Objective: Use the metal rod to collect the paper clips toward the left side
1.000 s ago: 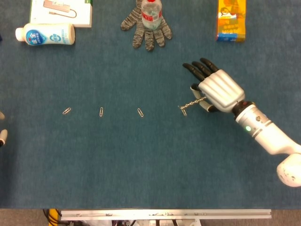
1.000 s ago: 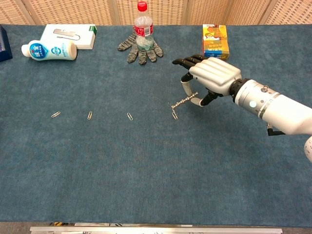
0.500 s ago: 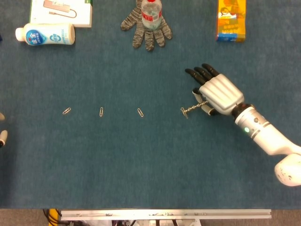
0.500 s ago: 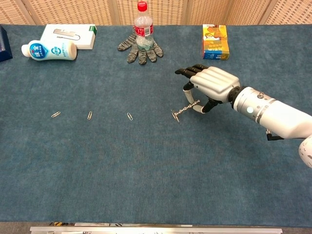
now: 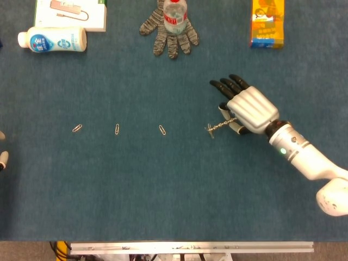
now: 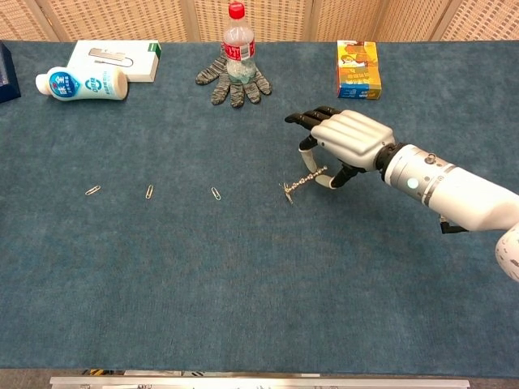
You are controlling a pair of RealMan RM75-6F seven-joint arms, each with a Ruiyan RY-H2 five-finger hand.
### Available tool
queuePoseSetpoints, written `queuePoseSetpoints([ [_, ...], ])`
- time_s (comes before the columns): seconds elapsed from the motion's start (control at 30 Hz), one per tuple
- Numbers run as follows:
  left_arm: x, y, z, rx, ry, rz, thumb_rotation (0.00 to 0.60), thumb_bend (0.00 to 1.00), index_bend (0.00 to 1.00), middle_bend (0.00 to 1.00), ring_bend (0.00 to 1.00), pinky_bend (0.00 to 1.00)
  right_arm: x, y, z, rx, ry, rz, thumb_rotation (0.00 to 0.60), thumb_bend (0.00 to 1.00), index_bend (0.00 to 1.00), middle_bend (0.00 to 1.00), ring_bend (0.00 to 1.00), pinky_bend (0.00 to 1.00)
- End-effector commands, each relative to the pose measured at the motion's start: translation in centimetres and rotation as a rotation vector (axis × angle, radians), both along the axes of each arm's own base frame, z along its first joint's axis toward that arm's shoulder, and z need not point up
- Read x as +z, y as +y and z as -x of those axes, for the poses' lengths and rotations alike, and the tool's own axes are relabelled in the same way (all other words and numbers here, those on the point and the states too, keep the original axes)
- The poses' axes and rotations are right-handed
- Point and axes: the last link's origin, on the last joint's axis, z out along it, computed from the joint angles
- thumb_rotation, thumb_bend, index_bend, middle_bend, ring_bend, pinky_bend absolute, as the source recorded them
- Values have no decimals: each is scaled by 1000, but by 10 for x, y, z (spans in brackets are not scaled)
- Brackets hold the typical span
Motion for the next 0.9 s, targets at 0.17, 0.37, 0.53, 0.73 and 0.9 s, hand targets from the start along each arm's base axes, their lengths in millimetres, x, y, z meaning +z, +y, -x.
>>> queuePoseSetpoints([
  [0.17, 0, 1, 0, -2, 2, 2, 600, 293, 428, 333, 282, 335, 2, 5, -15, 34, -45, -7, 600, 306, 658, 47, 0, 0],
  [0.37, 1, 1, 0, -2, 4, 5, 600, 293, 428, 333, 282, 335, -2, 8, -27, 49, -85, -24, 600, 306, 658, 47, 0, 0],
  [0.53, 1, 1, 1, 3, 5, 5, 600, 293, 428, 333, 282, 335, -8, 13, -35, 55, -119, -49, 600, 306, 658, 48, 0, 0],
  [0.73, 1, -1, 3, 11, 5, 4, 600, 293, 428, 333, 282, 336, -13, 20, -39, 64, -138, -77, 600, 305, 658, 48, 0, 0],
  [0.9, 0, -1, 3, 13, 7, 5, 600, 293, 429, 333, 283, 336, -18, 27, -40, 67, -145, -111, 600, 290, 657, 48, 0, 0],
])
